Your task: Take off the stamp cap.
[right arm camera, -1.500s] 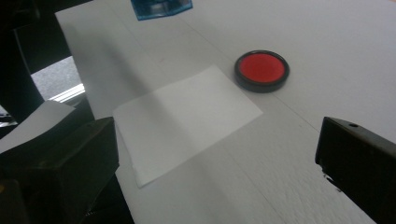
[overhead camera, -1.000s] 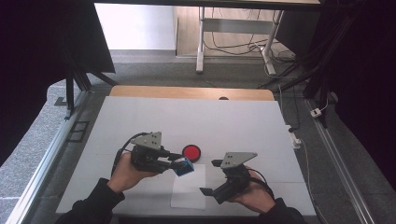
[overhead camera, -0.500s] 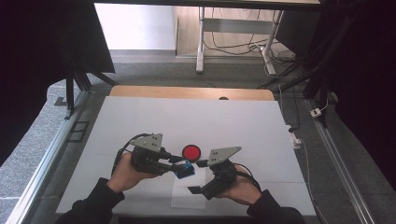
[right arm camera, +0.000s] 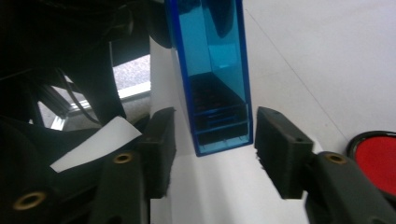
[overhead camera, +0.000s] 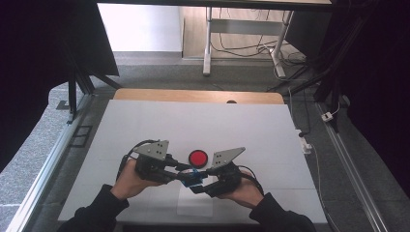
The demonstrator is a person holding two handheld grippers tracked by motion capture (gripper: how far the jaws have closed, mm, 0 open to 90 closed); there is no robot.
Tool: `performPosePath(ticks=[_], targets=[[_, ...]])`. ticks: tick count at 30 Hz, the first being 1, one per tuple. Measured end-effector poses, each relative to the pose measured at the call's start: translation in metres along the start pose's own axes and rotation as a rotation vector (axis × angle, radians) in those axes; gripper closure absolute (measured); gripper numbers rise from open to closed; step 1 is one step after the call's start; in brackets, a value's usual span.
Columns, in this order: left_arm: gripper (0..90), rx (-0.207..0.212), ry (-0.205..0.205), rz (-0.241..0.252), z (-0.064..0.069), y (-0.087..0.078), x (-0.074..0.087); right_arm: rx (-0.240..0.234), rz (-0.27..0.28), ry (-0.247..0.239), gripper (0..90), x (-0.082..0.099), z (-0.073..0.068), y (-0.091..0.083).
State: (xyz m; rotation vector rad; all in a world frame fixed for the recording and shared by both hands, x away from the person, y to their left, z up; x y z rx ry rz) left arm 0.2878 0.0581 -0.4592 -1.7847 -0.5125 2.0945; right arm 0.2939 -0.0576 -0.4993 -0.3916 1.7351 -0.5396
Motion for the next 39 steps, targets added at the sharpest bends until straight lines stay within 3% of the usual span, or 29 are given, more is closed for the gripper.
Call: performPosePath(ticks=[15, 24, 31, 39], targets=[[70.4, 0.006, 0.019, 0.008, 0.0008, -0.0004, 0.0003, -0.043, 0.012, -0.004, 65.2, -0.0006, -0.0021, -0.0007], [70.5, 0.020, 0.040, 0.018, 0.0024, -0.0006, -0.0001, -0.074, 0.020, 0.004, 68.2, -0.0013, -0.0037, -0.0022], [70.6, 0.008, 0.049, 0.032, 0.0022, -0.0022, -0.0015, -0.084, 0.026, 0.025, 68.9, -0.0024, -0.0033, -0.0032], [70.6, -0.020, 0.073, 0.029, 0.0021, -0.0034, -0.0017, -0.092, 0.034, 0.096, 69.0, -0.0032, -0.0017, -0.0030]])
Point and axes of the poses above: each handheld gripper's, and its own axes: y roughly forward along the jaws, x roughly out of its underside, z roughly to its right, the point moved 8 cm from there along y, roughly forward along the jaws, and after that the axes turned 3 degrees about x, right-handed, at the moved point
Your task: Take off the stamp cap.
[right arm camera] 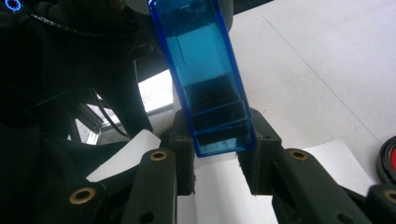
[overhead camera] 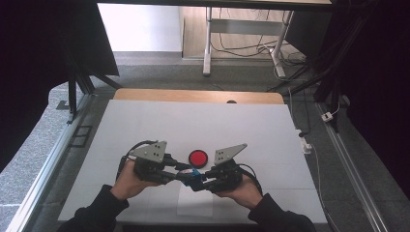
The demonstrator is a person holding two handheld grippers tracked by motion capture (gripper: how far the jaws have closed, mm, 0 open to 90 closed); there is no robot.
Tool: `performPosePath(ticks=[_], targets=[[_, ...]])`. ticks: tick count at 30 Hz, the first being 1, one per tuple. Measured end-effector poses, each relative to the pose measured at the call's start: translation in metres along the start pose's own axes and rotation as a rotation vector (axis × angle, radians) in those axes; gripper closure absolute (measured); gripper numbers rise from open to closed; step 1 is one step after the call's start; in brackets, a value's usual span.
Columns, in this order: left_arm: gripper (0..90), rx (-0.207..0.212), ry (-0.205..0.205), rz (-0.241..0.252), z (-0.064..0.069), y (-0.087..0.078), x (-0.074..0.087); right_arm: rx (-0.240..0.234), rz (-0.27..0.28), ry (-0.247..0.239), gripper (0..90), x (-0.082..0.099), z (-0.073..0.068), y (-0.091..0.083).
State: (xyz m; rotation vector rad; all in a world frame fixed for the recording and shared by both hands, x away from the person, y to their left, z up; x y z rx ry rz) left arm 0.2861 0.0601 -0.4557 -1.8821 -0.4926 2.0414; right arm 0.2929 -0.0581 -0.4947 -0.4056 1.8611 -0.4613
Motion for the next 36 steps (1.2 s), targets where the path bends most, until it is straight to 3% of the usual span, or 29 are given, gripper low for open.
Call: performPosePath(ticks=[3, 14, 17, 19, 20, 26, 36], targets=[[70.6, 0.008, -0.019, 0.005, 0.0001, -0.0003, -0.0005, 0.000, -0.003, 0.015, 69.2, 0.0001, 0.0005, -0.0001], [70.6, 0.056, -0.035, 0.014, 0.0021, 0.0007, -0.0002, 0.015, -0.020, -0.141, 69.5, 0.0006, -0.0054, -0.0027], [70.6, 0.047, -0.029, 0.009, 0.0022, 0.0007, -0.0006, 0.017, -0.022, -0.137, 69.4, 0.0005, -0.0051, -0.0027], [70.6, 0.034, -0.021, 0.006, 0.0023, 0.0005, -0.0012, 0.017, -0.021, -0.116, 69.4, 0.0002, -0.0049, -0.0024], [70.6, 0.024, -0.012, -0.002, 0.0022, 0.0006, -0.0012, 0.013, -0.024, -0.083, 69.4, 0.0005, -0.0034, -0.0024], [70.6, 0.006, 0.003, -0.022, 0.0026, 0.0015, -0.0011, 0.017, -0.034, -0.051, 69.4, 0.0017, -0.0020, -0.0014], [70.7, 0.045, -0.036, -0.006, 0.0037, 0.0004, -0.0014, 0.038, -0.057, -0.154, 69.5, 0.0033, -0.0065, -0.0014]])
Point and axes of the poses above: each handheld gripper's, and its own axes: y roughly forward along the jaws, x roughly out of its underside, z roughly to its right, the point moved 8 cm from there along y, roughly forward along the jaws, and after that the axes turned 3 degrees about x, right-handed, at the moved point
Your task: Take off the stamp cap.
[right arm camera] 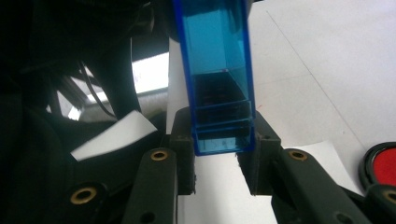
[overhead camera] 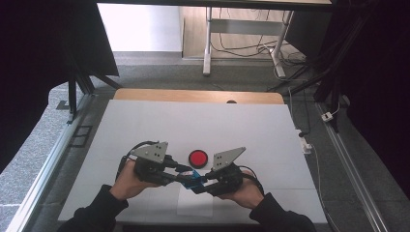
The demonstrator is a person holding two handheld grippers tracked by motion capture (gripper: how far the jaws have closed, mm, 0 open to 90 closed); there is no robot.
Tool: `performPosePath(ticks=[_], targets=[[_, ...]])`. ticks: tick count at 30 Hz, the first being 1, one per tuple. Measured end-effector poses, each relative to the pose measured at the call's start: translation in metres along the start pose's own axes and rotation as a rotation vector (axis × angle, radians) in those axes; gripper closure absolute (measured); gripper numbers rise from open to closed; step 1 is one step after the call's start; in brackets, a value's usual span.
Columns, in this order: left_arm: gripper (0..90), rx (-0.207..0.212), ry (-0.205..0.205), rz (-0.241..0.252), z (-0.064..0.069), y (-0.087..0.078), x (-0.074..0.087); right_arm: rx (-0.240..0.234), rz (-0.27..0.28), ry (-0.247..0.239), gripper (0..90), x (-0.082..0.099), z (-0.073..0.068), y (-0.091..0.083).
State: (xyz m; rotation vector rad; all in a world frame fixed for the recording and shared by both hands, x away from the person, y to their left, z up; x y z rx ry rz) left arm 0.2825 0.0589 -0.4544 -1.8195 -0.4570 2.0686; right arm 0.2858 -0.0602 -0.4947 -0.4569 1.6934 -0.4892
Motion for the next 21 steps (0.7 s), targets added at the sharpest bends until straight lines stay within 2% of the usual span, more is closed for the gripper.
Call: performPosePath(ticks=[2, 4, 7, 10, 17, 21], targets=[[70.7, 0.011, -0.016, 0.039, -0.001, -0.005, -0.002, 0.018, -0.022, -0.037, 69.5, 0.003, 0.001, 0.000], [70.6, -0.010, -0.016, 0.042, -0.002, -0.008, -0.002, 0.023, -0.025, -0.020, 69.5, 0.004, 0.002, 0.000], [70.6, -0.018, -0.014, 0.043, -0.002, -0.010, -0.002, 0.041, -0.010, -0.017, 69.4, 0.003, 0.004, -0.001], [70.6, -0.032, -0.032, 0.038, -0.004, -0.008, -0.002, 0.064, -0.007, -0.015, 69.3, 0.003, 0.005, -0.002], [70.5, -0.065, -0.060, 0.043, -0.006, -0.010, -0.001, 0.140, 0.010, -0.012, 69.1, 0.004, 0.009, -0.010], [70.4, -0.073, -0.067, 0.039, -0.005, -0.010, 0.000, 0.174, 0.021, 0.013, 69.1, 0.004, 0.013, -0.017]])
Point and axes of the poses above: each handheld gripper's, and its own axes: y roughly forward along the jaws, x roughly out of its underside, z roughly to its right, the point moved 8 cm from there along y, roughly forward along the jaws, and after that the axes turned 3 degrees about x, right-handed, at the moved point
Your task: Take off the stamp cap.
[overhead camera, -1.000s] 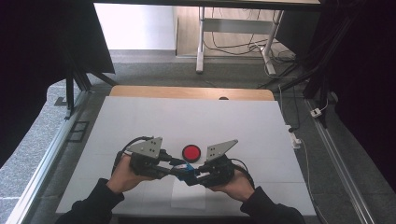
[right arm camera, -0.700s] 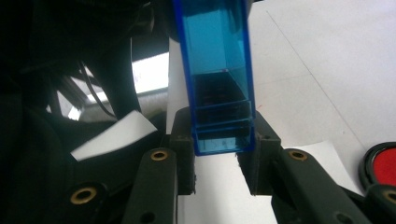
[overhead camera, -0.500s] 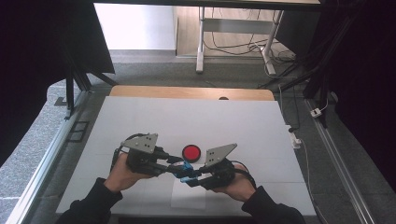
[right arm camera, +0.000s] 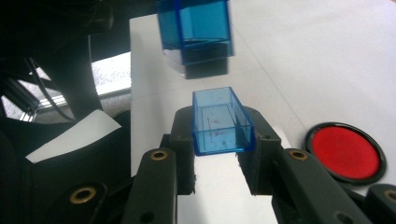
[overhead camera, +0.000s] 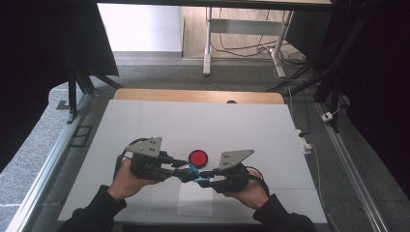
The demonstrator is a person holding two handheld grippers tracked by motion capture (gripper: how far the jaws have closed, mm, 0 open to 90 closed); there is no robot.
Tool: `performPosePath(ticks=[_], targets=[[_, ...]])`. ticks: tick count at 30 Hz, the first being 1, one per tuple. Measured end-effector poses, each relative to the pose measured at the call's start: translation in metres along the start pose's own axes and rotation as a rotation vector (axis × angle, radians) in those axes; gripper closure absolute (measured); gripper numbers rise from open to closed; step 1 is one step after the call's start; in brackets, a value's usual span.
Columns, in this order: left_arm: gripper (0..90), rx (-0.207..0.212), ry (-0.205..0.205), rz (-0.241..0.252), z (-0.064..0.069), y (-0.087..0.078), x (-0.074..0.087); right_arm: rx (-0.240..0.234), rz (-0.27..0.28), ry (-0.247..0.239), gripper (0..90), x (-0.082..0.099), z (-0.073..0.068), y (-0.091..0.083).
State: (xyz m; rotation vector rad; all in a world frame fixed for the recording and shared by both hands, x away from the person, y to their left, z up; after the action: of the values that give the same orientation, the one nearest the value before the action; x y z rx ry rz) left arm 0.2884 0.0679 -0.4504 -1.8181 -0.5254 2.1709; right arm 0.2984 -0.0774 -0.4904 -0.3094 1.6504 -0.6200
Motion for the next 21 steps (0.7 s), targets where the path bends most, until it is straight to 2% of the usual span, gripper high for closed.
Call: performPosePath(ticks=[6, 14, 21], targets=[[70.3, -0.011, -0.013, -0.006, 0.000, 0.001, 0.002, 0.061, 0.004, 0.038, 69.1, 0.003, 0.008, -0.012], [70.3, -0.029, -0.020, -0.014, 0.000, 0.001, 0.004, 0.157, 0.018, 0.004, 68.9, 0.010, 0.014, -0.031], [70.3, -0.044, -0.032, -0.019, -0.001, 0.002, 0.006, 0.202, 0.024, 0.084, 68.9, 0.016, 0.020, -0.046]])
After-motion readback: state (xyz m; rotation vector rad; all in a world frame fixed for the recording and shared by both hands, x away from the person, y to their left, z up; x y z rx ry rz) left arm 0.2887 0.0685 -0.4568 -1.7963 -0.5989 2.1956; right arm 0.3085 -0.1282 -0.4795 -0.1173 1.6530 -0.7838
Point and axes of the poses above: each handheld gripper's, and its own axes: y roughly forward along the jaws, x roughly out of its underside, z roughly to its right, the point moved 8 cm from there along y, roughly forward along the jaws, and after that the axes turned 3 degrees about x, right-handed, at the moved point
